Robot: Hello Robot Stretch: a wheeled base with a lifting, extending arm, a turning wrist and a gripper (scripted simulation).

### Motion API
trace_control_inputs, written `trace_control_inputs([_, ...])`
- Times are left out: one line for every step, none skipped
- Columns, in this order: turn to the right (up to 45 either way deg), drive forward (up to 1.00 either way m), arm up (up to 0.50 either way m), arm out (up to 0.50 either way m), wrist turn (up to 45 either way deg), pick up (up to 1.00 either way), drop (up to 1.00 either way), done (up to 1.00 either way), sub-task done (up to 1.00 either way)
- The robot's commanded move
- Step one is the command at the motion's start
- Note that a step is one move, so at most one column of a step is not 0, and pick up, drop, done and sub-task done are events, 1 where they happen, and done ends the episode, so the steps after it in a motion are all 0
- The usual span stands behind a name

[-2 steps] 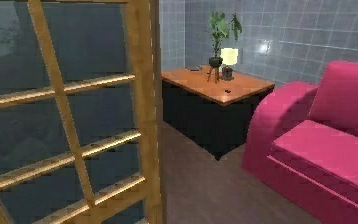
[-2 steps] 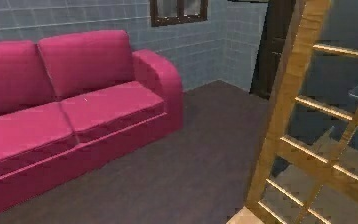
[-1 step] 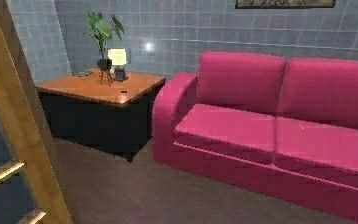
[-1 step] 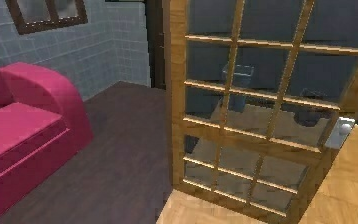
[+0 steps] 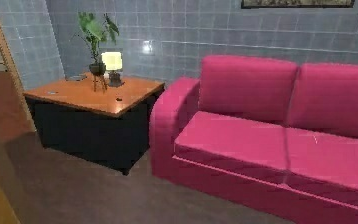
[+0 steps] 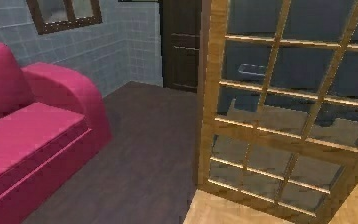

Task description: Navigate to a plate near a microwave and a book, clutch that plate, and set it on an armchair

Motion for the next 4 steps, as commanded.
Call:
trace_control_inputs([-12.0,0.0,0.0,0.0,0.0,0.0,0.0,0.0,0.0])
trace_control_inputs([0.0,0.5,0.0,0.0,0.0,0.0,0.0,0.0,0.0])
trace_control_inputs([-12.0,0.0,0.0,0.0,0.0,0.0,0.0,0.0,0.0])
trace_control_inputs([0.0,0.3,0.0,0.0,0.0,0.0,0.0,0.0,0.0])
